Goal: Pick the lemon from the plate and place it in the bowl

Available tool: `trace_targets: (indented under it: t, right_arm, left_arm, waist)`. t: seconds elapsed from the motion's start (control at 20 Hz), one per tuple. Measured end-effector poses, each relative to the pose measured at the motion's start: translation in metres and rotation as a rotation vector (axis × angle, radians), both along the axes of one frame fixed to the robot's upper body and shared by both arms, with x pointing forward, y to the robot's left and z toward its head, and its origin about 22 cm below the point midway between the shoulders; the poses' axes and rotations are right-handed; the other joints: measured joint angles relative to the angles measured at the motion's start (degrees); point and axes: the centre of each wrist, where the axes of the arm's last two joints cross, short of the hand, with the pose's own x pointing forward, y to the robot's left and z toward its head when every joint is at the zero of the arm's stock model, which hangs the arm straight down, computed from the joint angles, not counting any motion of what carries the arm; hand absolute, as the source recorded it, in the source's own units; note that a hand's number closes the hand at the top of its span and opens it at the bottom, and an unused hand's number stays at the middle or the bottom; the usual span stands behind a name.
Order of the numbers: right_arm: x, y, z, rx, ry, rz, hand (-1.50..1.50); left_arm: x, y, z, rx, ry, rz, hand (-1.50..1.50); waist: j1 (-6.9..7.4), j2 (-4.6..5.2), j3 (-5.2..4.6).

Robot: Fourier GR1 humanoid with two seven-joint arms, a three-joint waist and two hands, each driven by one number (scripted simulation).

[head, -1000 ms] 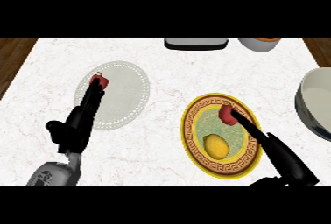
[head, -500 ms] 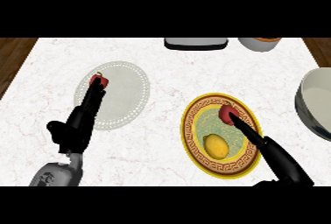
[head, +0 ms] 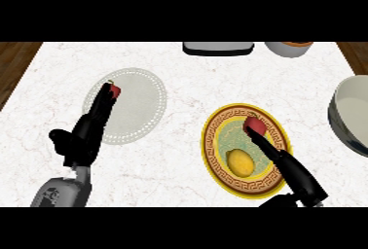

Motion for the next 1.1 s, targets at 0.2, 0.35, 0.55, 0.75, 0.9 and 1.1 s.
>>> trace_targets:
  t: [0.2,0.35,0.55,0.75,0.9,1.1]
  right_arm:
    - [0.003,0.004,-0.01,0.009,-0.005,-0.005,-1.5]
    - [0.006,0.013,-0.023,-0.008,-0.008,-0.011,-1.5]
    - [0.011,0.012,-0.027,-0.099,-0.017,-0.04,-1.5]
    - [0.015,0.009,-0.034,-0.169,-0.02,-0.046,-1.5]
    - [0.02,0.011,-0.04,-0.183,-0.014,-0.023,-1.5]
    - [0.03,0.016,-0.053,-0.199,-0.023,0.03,1.5]
  left_arm:
    - [-0.005,-0.006,0.0,0.0,-0.001,-0.002,0.0]
    - [-0.004,-0.005,-0.008,0.005,-0.004,0.001,0.0]
    - [0.002,-0.004,-0.005,0.0,0.0,0.001,0.0]
    - [0.0,-0.006,-0.005,0.003,-0.004,-0.004,0.0]
    - [0.0,-0.008,-0.011,0.001,0.002,0.0,0.0]
    - [-0.003,-0.012,-0.007,-0.003,-0.002,-0.007,0.0]
  waist:
    - [0.01,0.0,0.01]
    - [0.0,0.01,0.01]
    - [-0.02,0.02,0.0]
    - [0.02,-0.02,-0.01]
    - [0.05,-0.09,-0.05]
    - [0.13,-0.08,-0.07]
